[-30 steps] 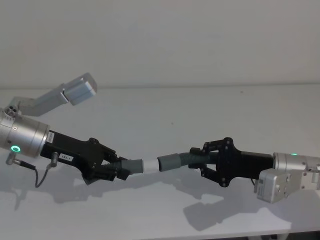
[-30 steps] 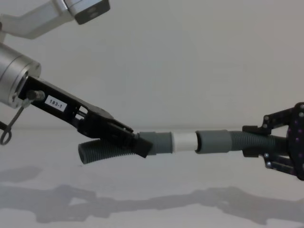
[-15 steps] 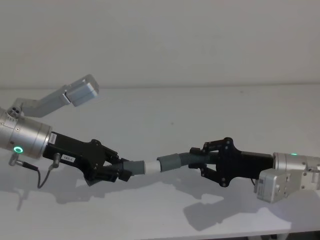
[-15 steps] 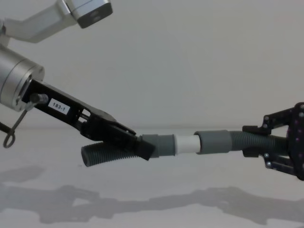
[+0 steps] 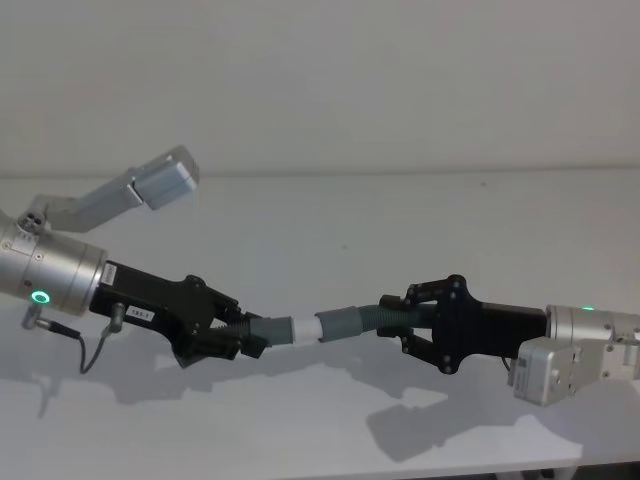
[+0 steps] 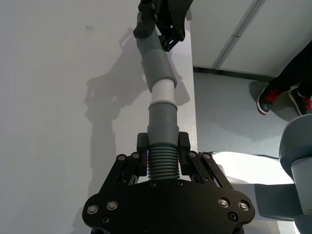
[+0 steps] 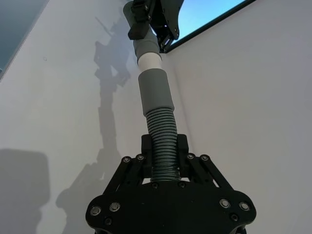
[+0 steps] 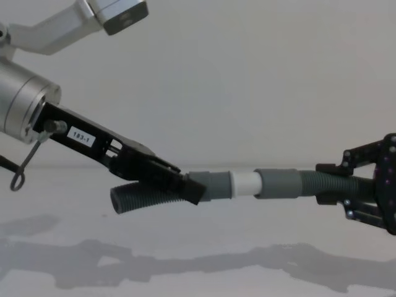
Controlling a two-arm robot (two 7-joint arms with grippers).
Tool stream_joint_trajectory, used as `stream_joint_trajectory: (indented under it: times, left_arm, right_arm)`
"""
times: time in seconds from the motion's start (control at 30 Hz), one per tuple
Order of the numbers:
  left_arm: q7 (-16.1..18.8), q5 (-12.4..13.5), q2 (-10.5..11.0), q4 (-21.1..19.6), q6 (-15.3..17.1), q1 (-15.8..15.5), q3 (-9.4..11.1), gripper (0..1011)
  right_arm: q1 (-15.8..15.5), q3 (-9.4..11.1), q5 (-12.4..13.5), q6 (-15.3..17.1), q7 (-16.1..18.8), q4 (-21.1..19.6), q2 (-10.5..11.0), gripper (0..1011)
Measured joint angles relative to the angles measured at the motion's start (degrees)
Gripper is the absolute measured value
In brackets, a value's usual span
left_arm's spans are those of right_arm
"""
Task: Use both hands to pick up one end of the pipe from the table, align the ends, and insert them.
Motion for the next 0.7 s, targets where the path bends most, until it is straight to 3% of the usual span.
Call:
stream_joint_trajectory:
  times: [0.7]
  left_arm:
    - [0.98, -0.35, -1.55, 1.32, -0.28, -1.21, 1.38, 327]
  right_arm:
    - [0.00, 0.00, 0.00, 0.00, 0.00, 0.00, 0.00, 266]
